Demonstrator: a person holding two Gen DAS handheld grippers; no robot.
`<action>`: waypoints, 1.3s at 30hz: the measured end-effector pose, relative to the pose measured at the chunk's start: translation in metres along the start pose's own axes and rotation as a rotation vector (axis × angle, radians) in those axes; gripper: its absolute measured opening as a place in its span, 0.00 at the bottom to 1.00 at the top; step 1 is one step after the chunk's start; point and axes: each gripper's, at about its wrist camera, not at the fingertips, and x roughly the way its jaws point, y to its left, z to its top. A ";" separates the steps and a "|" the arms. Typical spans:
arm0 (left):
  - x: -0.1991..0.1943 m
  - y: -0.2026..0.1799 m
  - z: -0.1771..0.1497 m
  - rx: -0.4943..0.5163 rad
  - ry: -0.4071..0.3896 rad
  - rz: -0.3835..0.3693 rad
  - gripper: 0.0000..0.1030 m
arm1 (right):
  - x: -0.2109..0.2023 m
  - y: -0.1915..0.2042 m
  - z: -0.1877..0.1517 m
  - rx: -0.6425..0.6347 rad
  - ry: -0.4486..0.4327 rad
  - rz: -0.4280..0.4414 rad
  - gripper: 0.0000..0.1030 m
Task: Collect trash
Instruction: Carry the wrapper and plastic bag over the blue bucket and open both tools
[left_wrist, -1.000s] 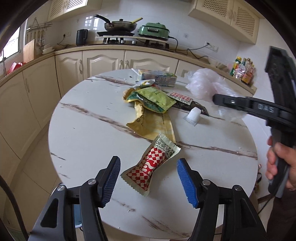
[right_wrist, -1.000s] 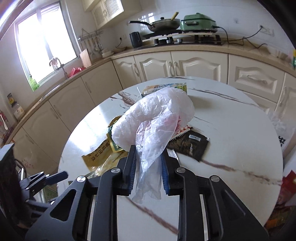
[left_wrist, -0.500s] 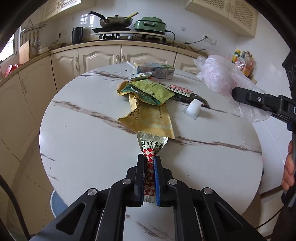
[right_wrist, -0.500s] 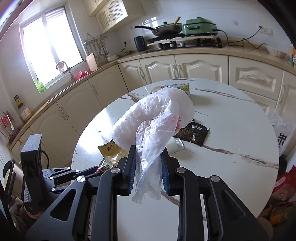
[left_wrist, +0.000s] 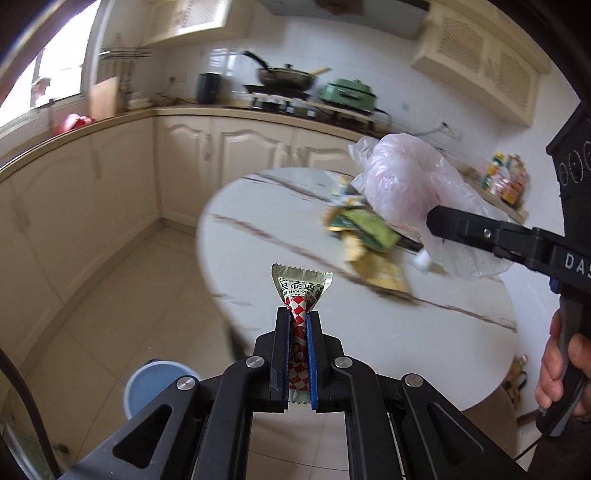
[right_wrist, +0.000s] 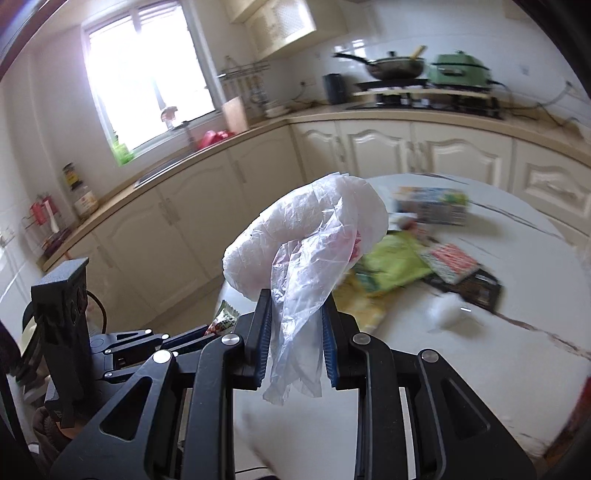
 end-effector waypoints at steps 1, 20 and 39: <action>-0.008 0.015 -0.001 -0.014 -0.004 0.035 0.04 | 0.012 0.015 0.000 -0.016 0.008 0.028 0.23; 0.064 0.268 -0.060 -0.379 0.263 0.230 0.04 | 0.344 0.163 -0.097 -0.201 0.501 0.105 0.24; 0.195 0.317 -0.060 -0.441 0.400 0.201 0.16 | 0.384 0.125 -0.100 -0.151 0.505 -0.034 0.68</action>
